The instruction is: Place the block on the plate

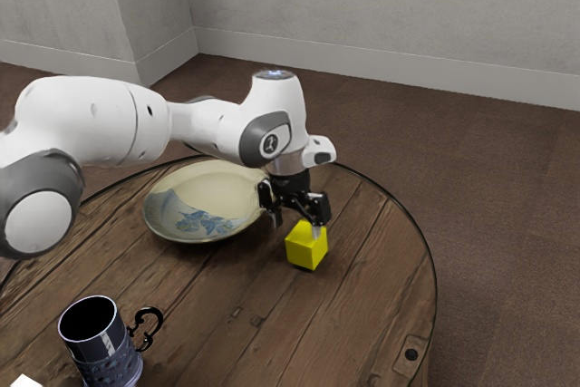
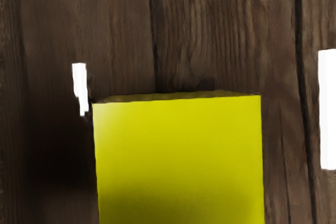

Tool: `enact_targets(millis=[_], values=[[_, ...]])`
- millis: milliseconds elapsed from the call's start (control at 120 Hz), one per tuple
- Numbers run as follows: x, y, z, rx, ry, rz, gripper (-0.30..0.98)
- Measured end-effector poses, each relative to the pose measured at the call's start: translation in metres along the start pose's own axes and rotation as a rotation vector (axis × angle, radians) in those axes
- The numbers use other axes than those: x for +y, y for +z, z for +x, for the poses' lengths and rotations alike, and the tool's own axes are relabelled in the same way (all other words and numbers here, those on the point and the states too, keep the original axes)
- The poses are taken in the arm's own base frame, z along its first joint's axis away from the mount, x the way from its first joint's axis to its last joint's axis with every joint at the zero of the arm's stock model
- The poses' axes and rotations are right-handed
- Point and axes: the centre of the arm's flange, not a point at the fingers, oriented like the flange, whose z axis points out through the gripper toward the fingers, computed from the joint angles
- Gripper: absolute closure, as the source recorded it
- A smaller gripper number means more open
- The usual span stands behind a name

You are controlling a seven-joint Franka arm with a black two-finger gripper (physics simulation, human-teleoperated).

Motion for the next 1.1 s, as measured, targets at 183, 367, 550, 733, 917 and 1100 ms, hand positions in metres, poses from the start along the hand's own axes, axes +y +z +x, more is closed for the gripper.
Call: enact_targets(millis=[183, 367, 550, 733, 917, 1100], values=[[0.001, 0.014, 0.02, 0.046, 0.013, 0.005, 0.0], [-0.007, 0.021, 0.023, 0.055, 0.006, 0.015, 0.0], [-0.005, 0.035, 0.014, 0.03, -0.002, 0.01, 0.0], [-0.005, 0.051, 0.009, 0.009, -0.015, 0.009, 0.0], [-0.003, 0.048, 0.01, 0.02, -0.008, 0.014, 0.2], [-0.002, 0.039, 0.01, 0.034, -0.008, 0.017, 0.33]])
